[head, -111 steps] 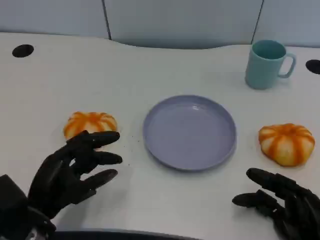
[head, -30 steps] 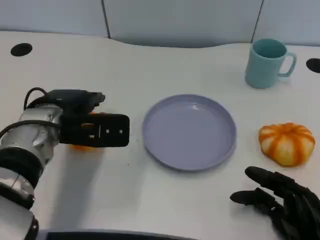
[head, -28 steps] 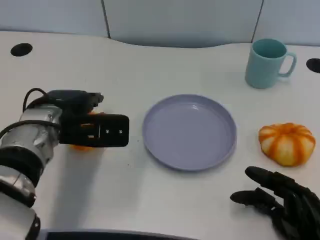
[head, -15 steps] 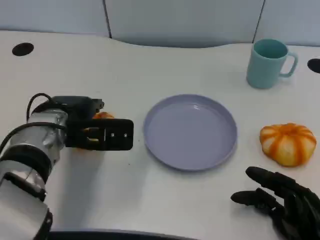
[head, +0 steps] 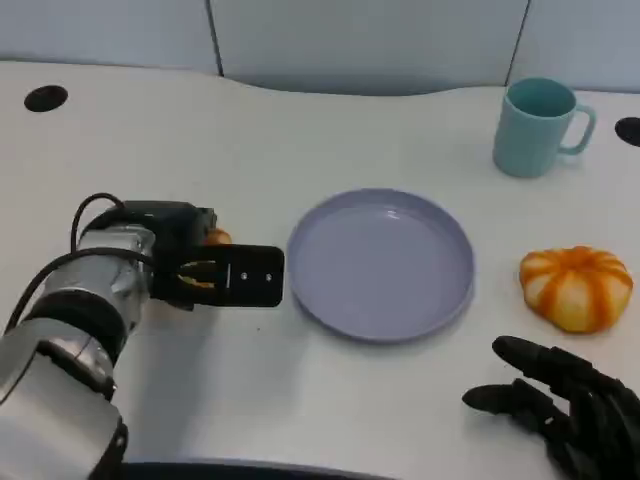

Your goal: Grasp the bread from the table and place it into the plate.

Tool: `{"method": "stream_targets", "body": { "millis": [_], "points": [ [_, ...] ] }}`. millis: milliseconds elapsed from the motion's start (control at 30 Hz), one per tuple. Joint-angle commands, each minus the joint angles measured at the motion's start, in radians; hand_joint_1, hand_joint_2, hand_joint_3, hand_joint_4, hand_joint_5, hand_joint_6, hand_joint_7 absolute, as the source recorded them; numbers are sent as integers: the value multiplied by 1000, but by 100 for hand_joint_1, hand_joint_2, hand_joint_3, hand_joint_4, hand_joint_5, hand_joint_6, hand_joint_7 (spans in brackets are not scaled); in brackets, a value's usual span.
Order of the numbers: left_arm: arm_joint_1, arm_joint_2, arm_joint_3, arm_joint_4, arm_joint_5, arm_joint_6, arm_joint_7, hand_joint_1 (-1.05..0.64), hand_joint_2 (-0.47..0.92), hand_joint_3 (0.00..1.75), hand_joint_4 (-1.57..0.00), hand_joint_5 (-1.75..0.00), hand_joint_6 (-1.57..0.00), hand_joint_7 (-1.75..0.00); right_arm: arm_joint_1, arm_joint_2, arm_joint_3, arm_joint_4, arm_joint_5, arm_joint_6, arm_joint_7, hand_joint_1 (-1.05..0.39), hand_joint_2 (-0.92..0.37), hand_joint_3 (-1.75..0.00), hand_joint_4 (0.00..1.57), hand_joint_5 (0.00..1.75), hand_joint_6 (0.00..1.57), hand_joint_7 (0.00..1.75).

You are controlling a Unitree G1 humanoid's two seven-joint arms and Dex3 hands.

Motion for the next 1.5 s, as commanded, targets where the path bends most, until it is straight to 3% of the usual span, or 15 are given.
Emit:
{"method": "stream_targets", "body": {
  "millis": [33, 267, 600, 900, 1200, 1333, 1500],
  "points": [
    [-34, -5, -3, 15, -9, 13, 10, -32, 76, 0, -2, -6, -14, -1, 32, -9, -2, -9, 2, 11, -13, -75, -92, -30, 64, 81, 92, 0],
    [-28, -21, -3, 23, -11, 21, 44, -32, 78, 1, -8, -9, -19, -2, 41, -11, 0, -23, 6, 17, -5, -75, -92, -31, 63, 82, 91, 0],
    [-5, -30, -32, 38, 9, 26, 110, -29, 76, 0, -25, -15, -37, -5, 49, -7, -2, -34, 10, 23, -8, -76, -92, -31, 64, 84, 91, 0],
    [-1, -31, -30, 45, -4, 37, 84, -32, 78, 1, -24, -11, -40, -2, 61, -3, -5, -53, 24, 33, -4, -75, -92, -29, 65, 84, 93, 1],
    [3, -31, -25, 47, -16, 45, 45, -28, 78, 1, -24, -7, -33, 0, 72, -6, 3, -71, 22, 35, -10, -75, -92, -31, 65, 85, 93, 1],
    [13, -25, -28, 46, -12, 38, 65, -27, 85, 2, -28, -8, -41, -3, 75, -6, 1, -74, 30, 40, -2, -75, -92, -31, 65, 85, 93, 1],
    [21, -19, -15, 48, -24, 33, 58, -26, 83, 0, -34, -10, -49, -5, 81, -6, 2, -88, 32, 48, -7, -75, -92, -30, 65, 85, 94, 1]
  ]
}}
